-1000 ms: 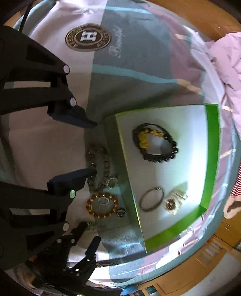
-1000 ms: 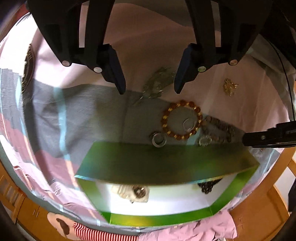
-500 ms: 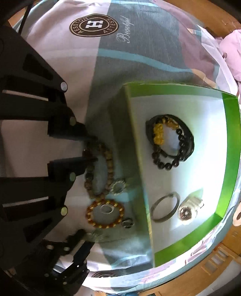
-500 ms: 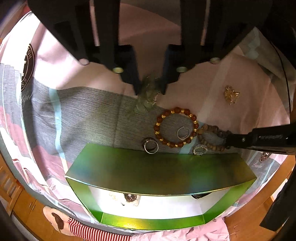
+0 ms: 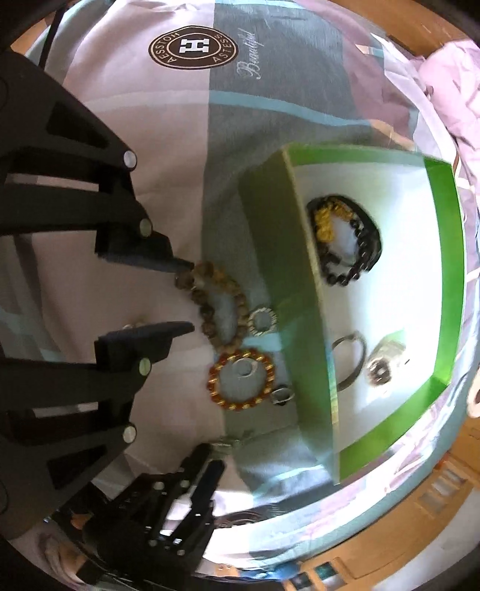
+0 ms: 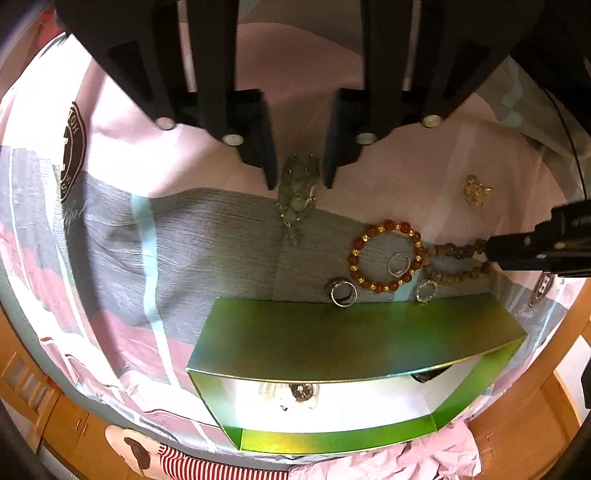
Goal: Organize jewelry
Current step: 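Grasp the brown wooden bead bracelet with the left tool while the right tool grasps the jade pendant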
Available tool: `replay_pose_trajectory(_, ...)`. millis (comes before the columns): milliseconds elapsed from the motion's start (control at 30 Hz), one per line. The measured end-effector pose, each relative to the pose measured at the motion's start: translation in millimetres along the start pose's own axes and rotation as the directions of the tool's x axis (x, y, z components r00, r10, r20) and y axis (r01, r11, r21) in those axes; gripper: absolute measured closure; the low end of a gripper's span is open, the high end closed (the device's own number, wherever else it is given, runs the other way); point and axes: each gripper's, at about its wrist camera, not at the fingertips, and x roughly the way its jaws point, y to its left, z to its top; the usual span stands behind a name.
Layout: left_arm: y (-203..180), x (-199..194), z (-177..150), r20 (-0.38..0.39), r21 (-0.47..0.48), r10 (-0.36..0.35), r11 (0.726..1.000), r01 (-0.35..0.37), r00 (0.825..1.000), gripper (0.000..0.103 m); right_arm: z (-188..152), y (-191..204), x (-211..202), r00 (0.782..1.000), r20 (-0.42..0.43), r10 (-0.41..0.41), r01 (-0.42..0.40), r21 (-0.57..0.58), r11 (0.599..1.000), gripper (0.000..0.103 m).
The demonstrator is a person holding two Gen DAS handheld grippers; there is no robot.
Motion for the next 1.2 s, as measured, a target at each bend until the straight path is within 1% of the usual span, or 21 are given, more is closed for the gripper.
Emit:
replay_pose_trajectory(33,3,0,1,0.006,-0.015,0.0,1.0,0.0,1.0,0.071,0,0,-1,1.0,0.006,0.007,-0.008,0.004,1.0,0.062)
replay_pose_trajectory(100,8,2,0,0.017,-0.043,0.005,0.999,-0.004,1.0,0.064,-1,2,-1,1.0,0.009,0.006,-0.006,-0.004,1.0,0.061)
replay_pose_trajectory(133,11,4,2,0.017,-0.052,0.013,0.999,-0.012,1.0,0.064,1,4,1,1.0,0.005,0.004,-0.004,-0.009,1.0,0.061)
replay_pose_trajectory(200,12,14,7,0.004,-0.059,0.039,0.998,-0.038,0.999,0.064,0,6,4,1.0,-0.001,-0.005,0.005,-0.016,1.0,0.056)
replay_pose_trajectory(267,11,22,8,-0.011,-0.055,0.053,0.997,-0.053,0.999,0.063,1,9,6,1.0,-0.005,-0.009,0.009,-0.021,1.0,0.054)
replay_pose_trajectory(400,4,26,8,-0.014,-0.033,0.073,0.997,-0.074,0.997,0.062,-2,10,9,1.0,-0.011,-0.018,0.018,-0.031,0.999,0.054)
replay_pose_trajectory(467,3,26,8,-0.02,-0.028,0.077,0.997,-0.078,0.997,0.061,6,10,14,1.0,-0.012,-0.02,0.019,-0.033,0.999,0.054)
replay_pose_trajectory(567,0,27,7,-0.025,-0.024,0.08,0.996,-0.081,0.996,0.062,6,13,14,1.0,-0.01,-0.028,0.027,-0.042,0.999,0.054)
replay_pose_trajectory(633,-2,27,6,-0.028,-0.024,0.074,0.997,-0.075,0.997,0.07,4,16,14,0.999,-0.008,-0.033,0.033,-0.049,0.998,0.058)
replay_pose_trajectory(667,-5,27,5,-0.03,-0.019,0.066,0.998,-0.067,0.997,0.075,4,17,13,1.0,-0.006,-0.024,0.023,-0.052,0.998,0.066)
replay_pose_trajectory(700,-7,26,4,-0.03,-0.011,0.065,0.998,-0.065,0.997,0.083,3,21,14,1.0,-0.006,-0.021,0.02,-0.055,0.998,0.075)
replay_pose_trajectory(733,-10,25,3,-0.029,-0.004,0.063,0.998,-0.063,0.998,0.085,3,22,13,1.0,-0.003,-0.019,0.019,-0.062,0.998,0.079)
replay_pose_trajectory(800,-16,22,2,-0.025,0.019,0.072,0.997,-0.072,0.997,0.091,3,24,12,1.0,0.002,-0.026,0.026,-0.07,0.997,0.081)
replay_pose_trajectory(933,-22,15,-1,-0.018,0.042,0.057,0.998,-0.056,0.998,0.092,4,21,8,1.0,0.015,-0.013,0.014,-0.053,0.998,0.081)
replay_pose_trajectory(1100,-7,-12,3,0.038,-0.003,-0.008,1.0,0.008,0.999,0.092,6,7,-11,0.998,0.059,-0.003,0.004,-0.016,1.0,0.081)
replay_pose_trajectory(1200,3,-24,5,0.066,-0.022,-0.03,0.999,0.031,0.997,0.092,10,1,-21,0.997,0.081,-0.001,0.001,0.0,1.0,0.081)
